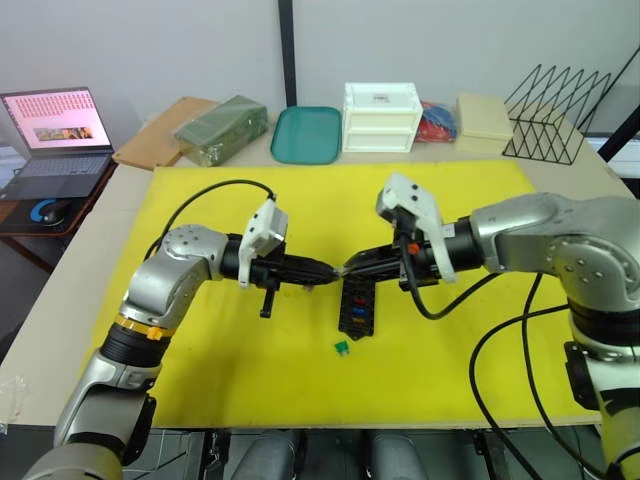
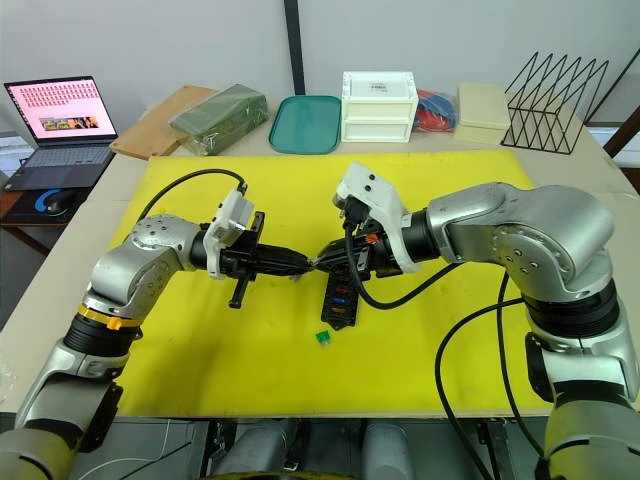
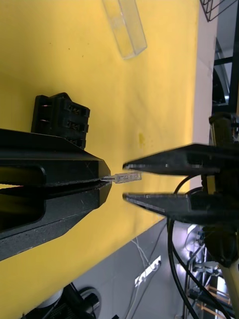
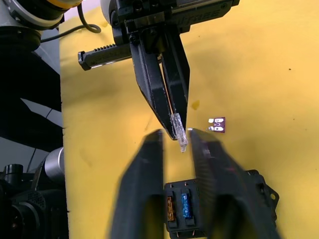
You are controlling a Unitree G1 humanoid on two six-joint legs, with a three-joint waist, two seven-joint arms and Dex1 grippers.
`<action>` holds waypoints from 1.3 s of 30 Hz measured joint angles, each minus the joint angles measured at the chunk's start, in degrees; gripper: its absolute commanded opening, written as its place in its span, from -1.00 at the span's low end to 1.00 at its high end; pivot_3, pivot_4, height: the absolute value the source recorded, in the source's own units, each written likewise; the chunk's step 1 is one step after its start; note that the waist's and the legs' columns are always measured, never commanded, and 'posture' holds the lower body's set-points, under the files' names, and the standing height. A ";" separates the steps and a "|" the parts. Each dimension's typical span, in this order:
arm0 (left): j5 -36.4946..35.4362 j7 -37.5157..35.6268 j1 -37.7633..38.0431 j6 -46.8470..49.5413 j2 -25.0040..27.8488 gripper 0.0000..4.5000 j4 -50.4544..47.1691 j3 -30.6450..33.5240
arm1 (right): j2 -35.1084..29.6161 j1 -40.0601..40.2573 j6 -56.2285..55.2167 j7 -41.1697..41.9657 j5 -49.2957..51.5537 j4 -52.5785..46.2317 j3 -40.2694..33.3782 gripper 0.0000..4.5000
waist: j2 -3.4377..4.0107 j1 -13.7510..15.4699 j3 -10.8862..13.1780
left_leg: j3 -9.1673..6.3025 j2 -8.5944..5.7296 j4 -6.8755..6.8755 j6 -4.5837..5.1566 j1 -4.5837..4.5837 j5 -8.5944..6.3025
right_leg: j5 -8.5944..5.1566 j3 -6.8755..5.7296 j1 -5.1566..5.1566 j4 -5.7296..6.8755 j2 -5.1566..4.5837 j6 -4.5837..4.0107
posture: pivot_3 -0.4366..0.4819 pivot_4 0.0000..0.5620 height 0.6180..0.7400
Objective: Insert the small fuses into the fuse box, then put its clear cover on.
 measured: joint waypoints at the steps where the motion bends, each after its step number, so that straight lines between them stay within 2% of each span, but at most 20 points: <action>1: 0.01 -0.01 0.04 0.00 0.00 -1.00 0.00 0.00 | 0.00 0.12 -0.02 0.00 -0.04 -0.09 0.00 -1.00 | 0.00 0.00 0.00 | 0.00 0.00 0.00 0.00 0.00 0.00 | 0.00 0.00 0.00 0.00 0.00 0.00 | -0.05 -0.47 1.00; 9: 1.77 0.79 0.03 -1.32 -0.18 -1.00 0.28 -0.61 | -0.10 0.31 -0.39 -0.09 -0.57 -0.26 0.04 -1.00 | 0.00 0.06 0.00 | 0.00 0.00 0.00 0.00 0.00 0.00 | 0.00 0.00 0.00 0.00 0.00 0.00 | -0.05 -0.47 1.00; 12: 4.23 1.99 -0.79 -0.33 0.10 -0.72 1.48 -2.51 | -1.72 0.78 -3.25 1.22 -1.44 -1.94 0.70 -1.00 | 0.00 0.06 0.00 | 0.01 -0.01 -0.01 0.00 0.00 0.00 | 0.00 0.00 0.00 -0.01 0.00 0.00 | -0.05 -0.47 1.00; 15: 5.01 2.33 -0.80 -0.26 0.13 -0.27 1.79 -2.60 | -3.75 1.86 -6.35 3.14 -3.20 -3.10 2.69 -1.00 | -0.01 0.01 0.00 | 0.00 -0.01 -0.01 0.00 0.00 0.00 | 0.00 0.00 -0.01 -0.01 0.00 0.00 | -0.05 -0.47 1.00; 17: 6.31 1.68 -0.76 -1.88 0.63 0.03 2.01 -3.28 | -7.35 3.35 -11.14 5.47 -6.95 -4.13 5.47 -1.00 | -0.01 0.02 0.00 | 0.01 -0.01 -0.01 0.00 0.00 0.00 | 0.00 -0.01 -0.02 -0.01 0.01 0.00 | -0.05 -0.47 1.00; 20: 9.67 0.43 0.24 -6.18 1.79 0.40 3.25 -5.31 | -9.91 5.93 -18.50 8.74 -12.71 -3.92 8.98 -1.00 | -0.01 0.01 0.00 | 0.04 -0.01 -0.01 0.00 0.00 0.00 | 0.00 0.00 -0.01 -0.01 0.01 0.01 | -0.05 -0.47 1.00; 24: 11.59 -0.09 2.04 -8.83 1.29 0.99 4.83 -7.12 | -10.04 8.11 -24.04 11.09 -17.96 -1.63 12.04 -1.00 | -0.02 -0.04 0.01 | 0.03 0.00 -0.01 0.00 0.00 0.00 | 0.00 -0.01 -0.03 0.00 0.02 0.01 | -0.05 -0.47 1.00; 39: 15.62 -0.35 1.95 -15.61 -0.93 0.99 7.74 -7.49 | -8.54 10.26 -31.09 14.27 -28.96 3.96 15.53 -1.00 | -0.02 0.04 0.01 | 0.02 -0.01 -0.01 0.00 -0.01 0.00 | 0.00 0.00 -0.02 -0.01 0.02 0.01 | -0.05 -0.47 1.00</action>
